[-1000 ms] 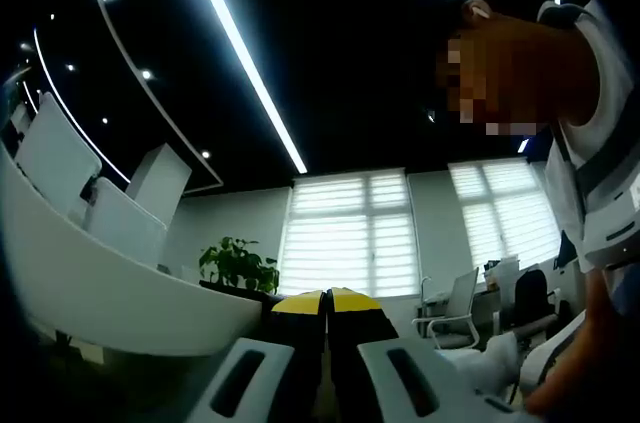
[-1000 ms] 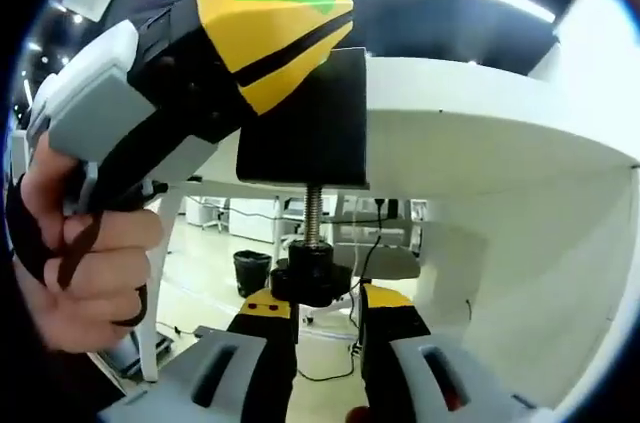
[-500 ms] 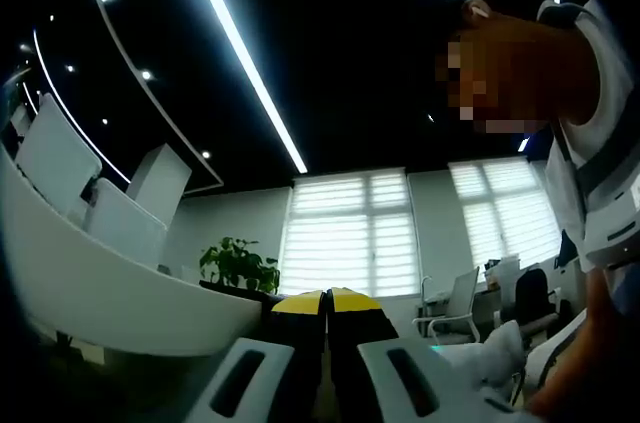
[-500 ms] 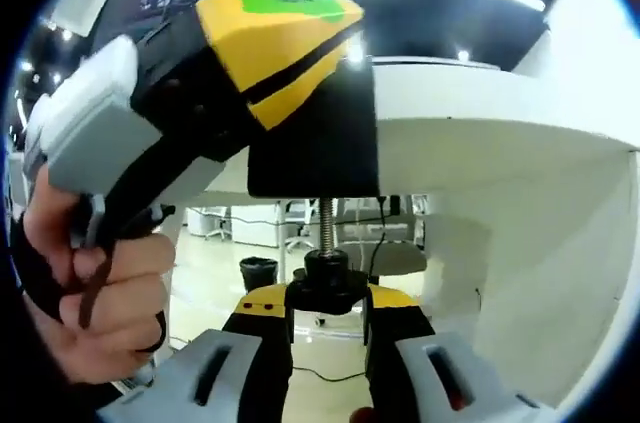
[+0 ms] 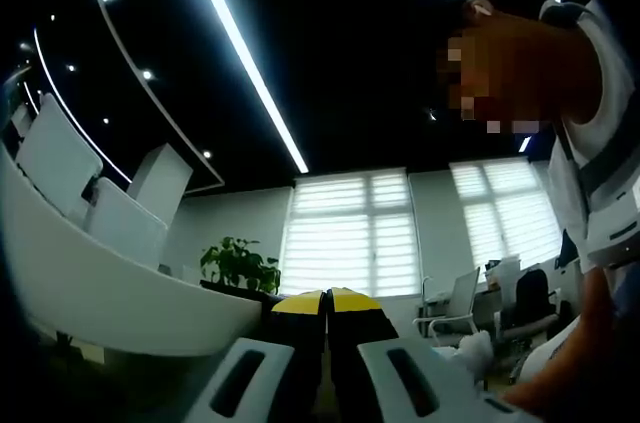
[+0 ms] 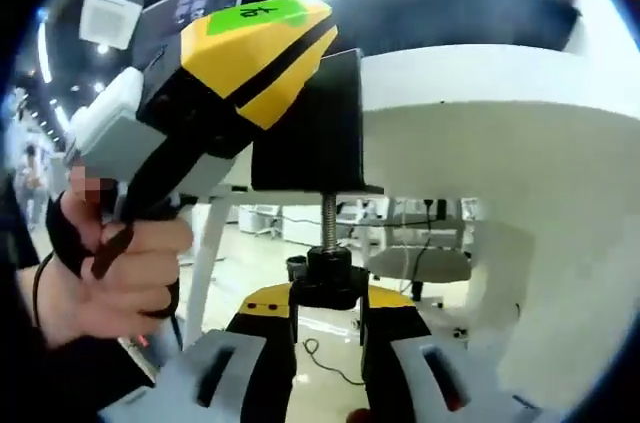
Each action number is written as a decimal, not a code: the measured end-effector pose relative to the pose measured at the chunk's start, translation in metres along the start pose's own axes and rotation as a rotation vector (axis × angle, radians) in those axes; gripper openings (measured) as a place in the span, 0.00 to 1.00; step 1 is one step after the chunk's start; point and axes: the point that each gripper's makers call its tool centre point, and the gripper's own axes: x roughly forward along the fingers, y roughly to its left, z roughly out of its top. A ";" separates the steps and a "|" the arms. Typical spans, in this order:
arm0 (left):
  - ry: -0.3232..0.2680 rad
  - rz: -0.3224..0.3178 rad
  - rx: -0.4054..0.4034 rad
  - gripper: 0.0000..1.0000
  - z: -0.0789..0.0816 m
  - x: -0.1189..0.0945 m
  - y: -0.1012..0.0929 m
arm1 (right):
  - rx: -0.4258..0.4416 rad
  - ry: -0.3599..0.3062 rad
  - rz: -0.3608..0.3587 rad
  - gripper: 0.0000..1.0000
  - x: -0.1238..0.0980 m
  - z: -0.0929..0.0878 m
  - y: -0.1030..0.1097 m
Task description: Clamp the fixed fixture on the desktop, loosen the retaining clip, secure it to the edge of the desk, and tighten the retaining clip.
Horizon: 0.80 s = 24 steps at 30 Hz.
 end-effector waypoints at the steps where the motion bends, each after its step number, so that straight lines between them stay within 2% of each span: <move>1: -0.002 -0.001 -0.001 0.02 0.001 0.000 0.000 | -0.017 0.007 0.034 0.09 0.000 -0.002 0.002; 2: -0.003 -0.001 -0.003 0.02 0.001 0.000 0.000 | -0.031 0.002 0.065 0.04 0.000 -0.002 0.005; 3: -0.003 -0.001 -0.003 0.02 0.001 0.000 0.000 | -0.036 0.005 0.094 0.05 0.002 -0.003 0.009; 7: -0.001 -0.003 -0.001 0.02 0.000 0.000 0.000 | -0.076 0.014 0.115 0.23 0.006 -0.005 0.017; 9: -0.001 -0.003 -0.001 0.02 0.000 0.000 0.000 | -0.105 0.033 0.115 0.25 0.006 -0.012 0.020; 11: -0.002 -0.004 0.000 0.02 0.000 0.000 0.000 | -0.091 0.054 0.094 0.27 0.004 -0.018 0.021; 12: -0.002 -0.004 -0.002 0.02 0.000 0.000 0.000 | -0.022 0.076 0.022 0.30 0.000 -0.022 0.014; 13: 0.000 -0.004 0.004 0.02 0.000 0.000 0.000 | 0.107 0.103 -0.069 0.33 -0.007 -0.025 0.008; 14: 0.000 -0.003 0.006 0.02 0.000 0.000 0.000 | 0.158 0.104 -0.115 0.35 -0.016 -0.024 0.007; 15: -0.002 -0.002 0.002 0.02 0.001 -0.001 0.000 | 0.149 0.113 -0.155 0.35 -0.023 -0.025 0.006; 16: -0.006 -0.003 -0.001 0.02 0.001 -0.001 0.000 | 0.068 0.124 -0.214 0.35 -0.037 -0.023 0.007; 18: -0.008 -0.005 -0.005 0.02 0.001 -0.001 0.000 | 0.021 0.094 -0.302 0.36 -0.052 -0.014 0.009; 19: -0.007 -0.003 -0.003 0.02 0.001 0.000 0.000 | 0.030 0.069 -0.344 0.36 -0.057 -0.007 0.008; 20: -0.006 -0.002 0.001 0.02 0.001 0.000 0.000 | 0.025 0.043 -0.422 0.36 -0.064 0.001 0.003; 21: -0.005 0.001 0.005 0.02 0.001 0.000 0.000 | -0.028 0.011 -0.476 0.36 -0.068 0.011 -0.001; 22: -0.005 0.003 0.007 0.02 0.001 0.000 0.000 | -0.047 -0.012 -0.480 0.36 -0.067 0.017 0.003; 24: -0.003 0.004 0.006 0.02 0.001 -0.001 0.000 | -0.080 0.004 -0.483 0.36 -0.060 0.019 0.007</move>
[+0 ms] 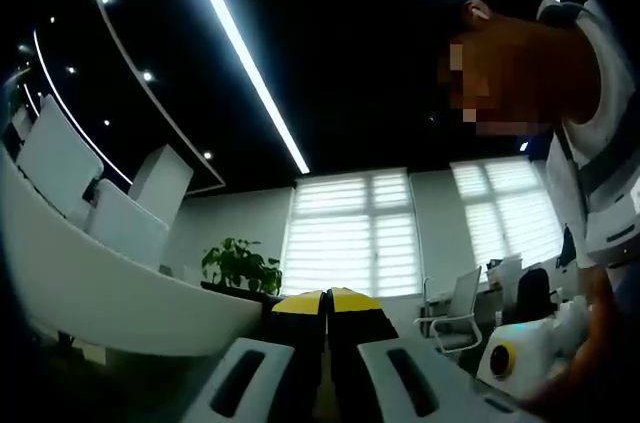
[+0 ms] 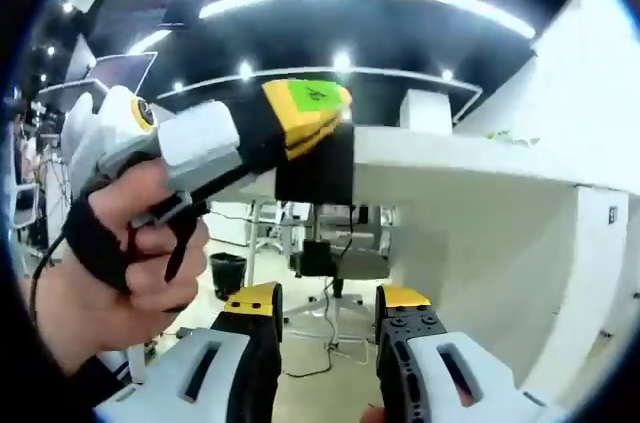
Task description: Clamp the fixed fixture on the desktop, loosen the retaining clip, secure it to the edge of the desk, and tighten the retaining clip.
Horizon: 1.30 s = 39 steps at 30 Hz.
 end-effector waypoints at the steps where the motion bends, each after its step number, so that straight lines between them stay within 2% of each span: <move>1: 0.001 0.000 -0.002 0.02 0.000 0.000 0.000 | 0.009 0.001 0.003 0.36 0.005 0.001 0.003; 3: 0.000 0.000 -0.005 0.02 0.000 0.000 0.000 | 0.017 0.006 -0.003 0.36 0.012 0.000 0.006; 7: 0.002 0.002 0.001 0.02 0.000 0.000 0.000 | 0.008 0.013 -0.024 0.36 0.038 -0.002 0.000; 12: -0.001 -0.001 -0.004 0.02 0.001 0.000 0.001 | -0.003 0.006 -0.007 0.28 0.055 -0.004 -0.001; 15: 0.000 -0.003 -0.005 0.02 0.001 0.000 0.001 | -0.022 -0.007 0.023 0.26 0.057 -0.003 0.002; 20: -0.002 -0.003 -0.003 0.02 0.001 0.000 0.001 | 0.009 -0.048 0.098 0.26 0.052 -0.002 0.003; 21: -0.001 -0.003 -0.003 0.02 0.001 0.000 0.001 | 0.005 -0.056 0.123 0.26 0.053 -0.001 0.004; 25: -0.002 -0.002 -0.003 0.02 0.001 0.000 0.000 | 0.081 -0.065 0.267 0.26 0.055 -0.002 0.010; 30: -0.004 -0.003 -0.006 0.02 0.001 -0.001 0.001 | 0.036 -0.079 0.463 0.26 0.053 -0.001 0.015; 32: -0.004 -0.003 -0.006 0.02 0.001 -0.001 0.001 | 0.053 -0.076 0.545 0.26 0.053 -0.001 0.017; 34: -0.006 -0.003 -0.003 0.02 0.001 -0.001 0.000 | 0.125 -0.068 0.620 0.26 0.051 -0.001 0.021; 36: -0.009 -0.003 -0.002 0.02 0.002 -0.001 0.001 | 0.117 -0.089 0.700 0.26 0.051 0.000 0.024; 38: -0.008 -0.004 0.000 0.02 0.002 -0.001 0.001 | 0.116 -0.062 0.739 0.26 0.052 -0.001 0.024; 39: -0.007 -0.003 0.002 0.02 0.002 -0.001 0.001 | 0.102 -0.063 0.735 0.26 0.053 -0.001 0.023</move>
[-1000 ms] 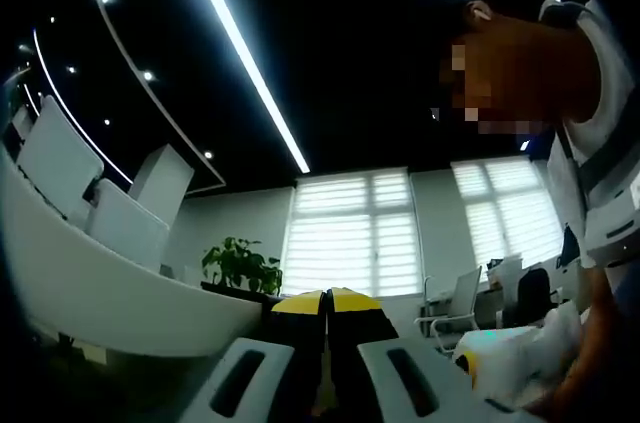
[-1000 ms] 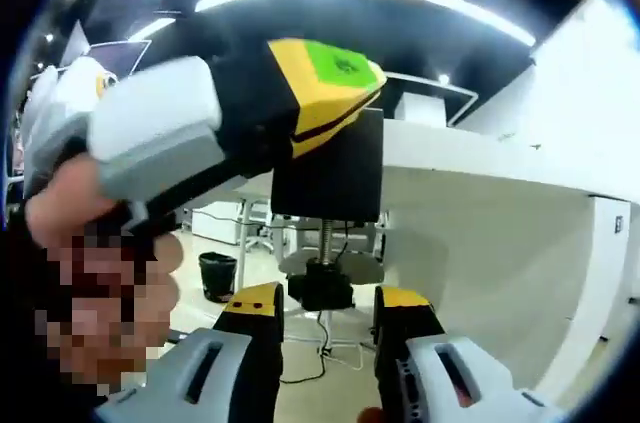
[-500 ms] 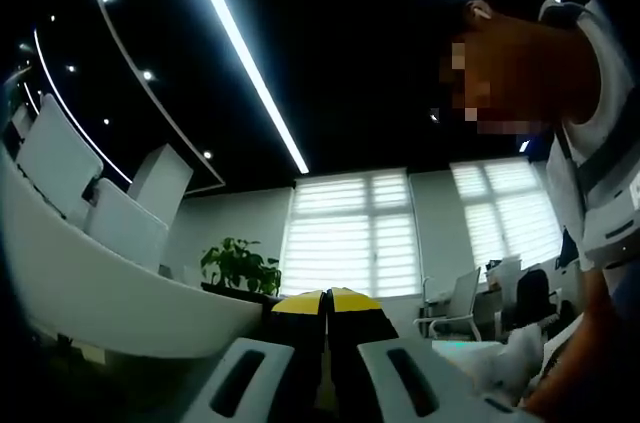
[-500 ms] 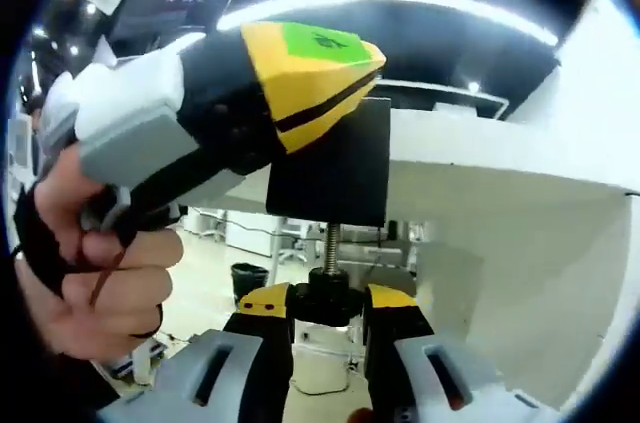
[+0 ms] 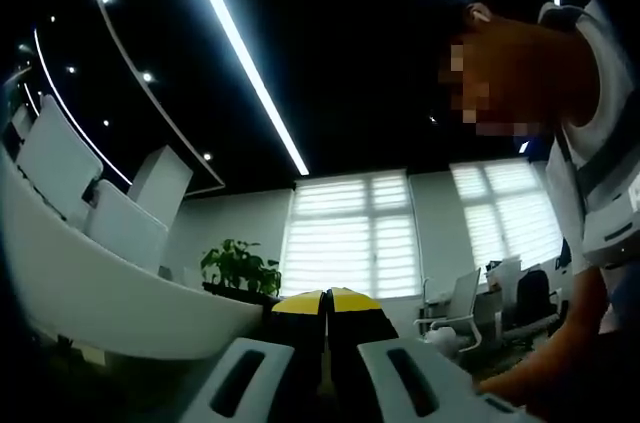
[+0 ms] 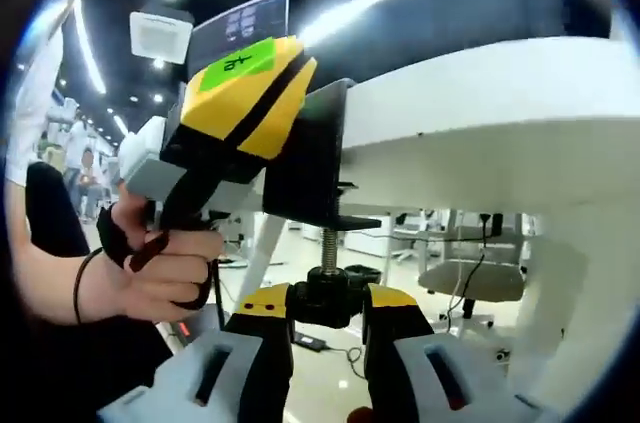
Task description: Clamp the fixed fixture on the desktop, loosen the retaining clip, secure it to the edge of the desk, and tighten the retaining clip.
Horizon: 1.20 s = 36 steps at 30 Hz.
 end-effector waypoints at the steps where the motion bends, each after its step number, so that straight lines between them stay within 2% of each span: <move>1: 0.001 0.000 0.001 0.02 0.000 0.000 0.000 | -0.005 0.002 -0.001 0.26 0.000 0.000 0.002; 4: 0.000 -0.005 -0.005 0.02 0.000 0.000 0.000 | 0.010 -0.001 -0.041 0.26 -0.001 -0.001 0.002; 6: 0.006 -0.007 -0.002 0.02 -0.001 0.000 -0.001 | -0.020 0.012 -0.086 0.27 -0.004 -0.003 0.001; 9: 0.002 -0.006 -0.002 0.02 -0.001 0.000 -0.001 | -0.034 0.025 -0.168 0.38 -0.012 -0.006 0.003; 11: 0.004 -0.005 -0.003 0.02 -0.001 0.000 -0.001 | 0.031 -0.006 -0.264 0.42 -0.020 -0.003 0.004; 14: 0.003 -0.003 -0.004 0.02 -0.001 0.000 -0.001 | 0.135 -0.064 -0.453 0.40 -0.035 0.005 0.002; 15: 0.003 -0.003 -0.003 0.02 -0.001 0.000 -0.001 | 0.148 -0.039 -0.519 0.38 -0.040 0.002 0.001; 16: 0.004 -0.001 -0.001 0.02 -0.001 0.000 -0.001 | 0.138 -0.018 -0.539 0.38 -0.042 -0.001 0.003; 17: 0.005 0.000 0.003 0.02 -0.001 0.000 -0.001 | 0.117 -0.009 -0.589 0.38 -0.044 -0.001 0.005; 18: 0.006 0.002 0.006 0.02 -0.001 0.000 -0.001 | 0.080 0.029 -0.631 0.38 -0.046 -0.005 0.004; 20: 0.008 0.004 0.006 0.02 -0.001 0.000 0.000 | 0.031 0.035 -0.655 0.38 -0.043 -0.005 0.004; 21: 0.008 0.004 0.005 0.02 -0.001 -0.001 0.000 | 0.010 0.062 -0.668 0.38 -0.040 -0.008 0.002; 25: 0.007 0.003 0.000 0.02 -0.001 -0.001 0.000 | 0.012 0.019 -0.638 0.37 -0.023 0.000 0.002; 28: 0.007 0.003 -0.001 0.02 -0.001 0.000 0.000 | 0.023 0.020 -0.647 0.35 -0.014 -0.001 -0.004; 32: -0.003 -0.001 -0.010 0.02 0.000 -0.001 0.001 | 0.001 0.006 -0.646 0.28 -0.013 0.004 -0.004; 36: -0.003 -0.002 -0.021 0.02 0.000 -0.001 0.001 | 0.002 0.004 -0.634 0.27 -0.018 0.003 -0.005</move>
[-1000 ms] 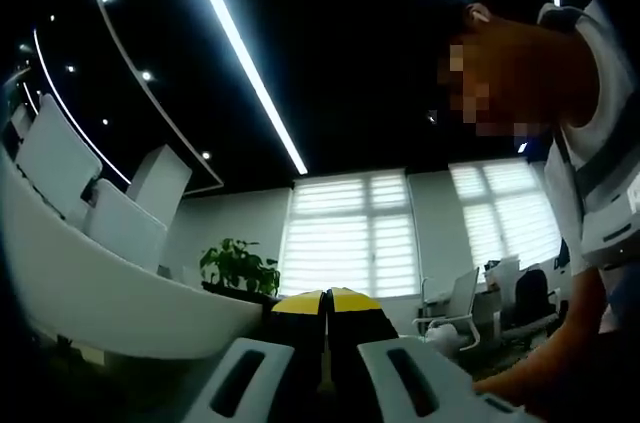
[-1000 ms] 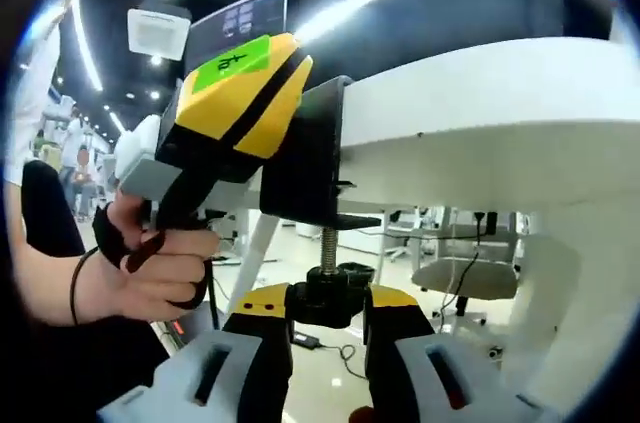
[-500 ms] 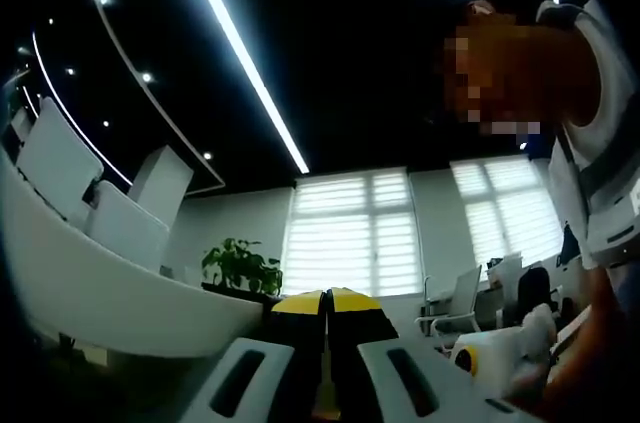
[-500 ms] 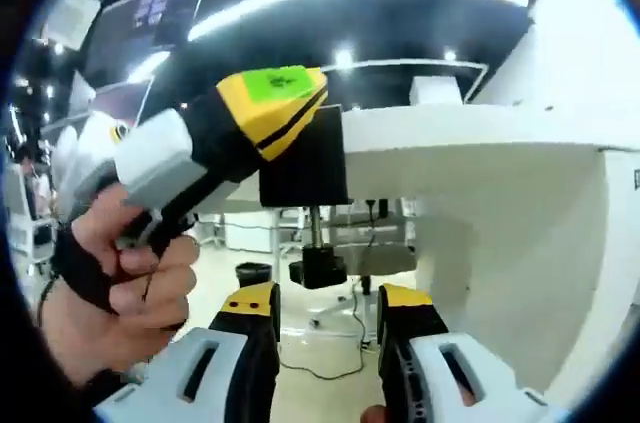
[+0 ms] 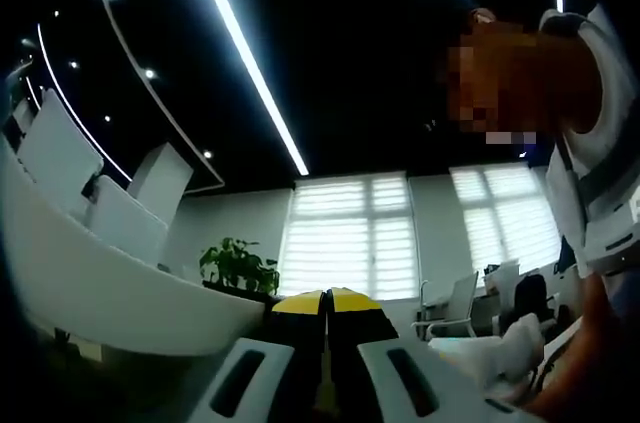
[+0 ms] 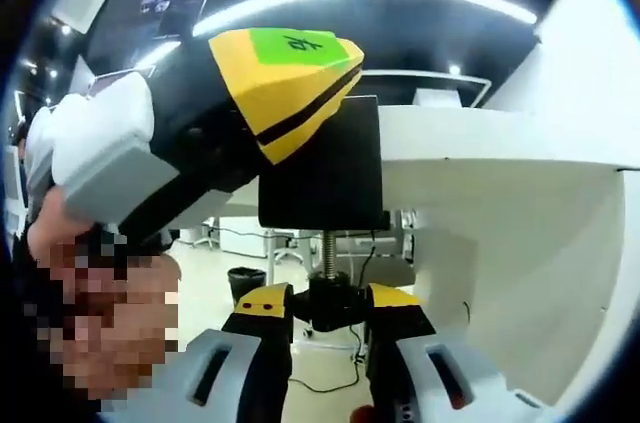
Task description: Clamp the fixed fixture on the desktop, loosen the retaining clip, secure it to the edge of the desk, and tighten the retaining clip.
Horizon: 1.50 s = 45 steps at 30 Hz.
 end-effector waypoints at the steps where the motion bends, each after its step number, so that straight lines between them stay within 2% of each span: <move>1: 0.001 0.000 0.000 0.02 0.000 0.000 0.000 | -0.004 -0.002 0.006 0.27 0.002 0.000 0.000; 4: 0.003 0.001 0.005 0.02 0.000 0.000 0.000 | 0.000 -0.018 0.043 0.27 0.001 0.000 0.000; 6: 0.001 0.003 0.006 0.02 0.000 0.000 0.000 | 0.003 -0.033 0.097 0.27 0.001 0.001 0.002; 10: -0.010 0.004 -0.004 0.02 0.001 -0.001 0.001 | 0.032 -0.060 0.231 0.27 0.002 0.003 0.006; 11: -0.010 0.004 -0.005 0.02 0.001 -0.001 0.001 | 0.032 -0.061 0.260 0.27 0.008 -0.001 0.006; 13: -0.008 0.004 -0.005 0.02 0.001 -0.001 0.001 | 0.060 -0.062 0.356 0.27 0.010 -0.001 0.010; 17: -0.011 0.004 -0.005 0.02 0.001 -0.001 0.001 | 0.117 -0.030 0.497 0.27 0.012 -0.003 0.012; 24: -0.013 -0.001 -0.010 0.02 0.001 -0.001 0.000 | 0.106 -0.025 0.580 0.27 0.013 -0.003 0.014; 27: -0.012 -0.003 -0.009 0.02 0.001 -0.001 0.000 | 0.053 -0.039 0.527 0.28 0.009 -0.005 0.012; 29: -0.011 -0.003 -0.008 0.02 0.001 -0.001 0.000 | 0.031 -0.026 0.447 0.36 0.008 -0.008 0.004; 31: -0.009 -0.003 -0.005 0.02 0.000 -0.001 0.000 | 0.060 -0.030 0.365 0.38 0.002 -0.009 -0.003; 34: -0.011 -0.003 -0.006 0.02 0.000 -0.001 0.000 | 0.112 -0.027 0.195 0.38 -0.009 -0.008 -0.014; 37: -0.010 -0.002 -0.009 0.02 0.000 -0.001 0.000 | 0.135 -0.009 0.063 0.37 -0.020 -0.007 -0.012; 38: -0.010 -0.001 -0.009 0.02 0.000 -0.001 0.000 | 0.160 0.021 -0.051 0.38 -0.026 -0.012 -0.017; 39: -0.011 0.000 -0.010 0.02 0.000 -0.001 0.000 | 0.118 0.009 -0.059 0.36 -0.030 -0.011 -0.010; 40: -0.012 0.001 -0.010 0.02 0.001 -0.001 0.000 | 0.018 0.019 -0.047 0.36 -0.032 -0.013 0.001; 41: -0.013 0.002 -0.011 0.02 0.001 -0.001 0.000 | -0.042 0.030 -0.066 0.37 -0.034 -0.015 0.007; 43: -0.010 0.005 -0.004 0.02 0.000 -0.001 -0.001 | -0.092 0.031 -0.058 0.37 -0.031 -0.014 0.019; 45: -0.010 0.008 0.000 0.02 0.001 -0.001 0.000 | -0.077 0.025 -0.086 0.38 -0.025 -0.010 0.015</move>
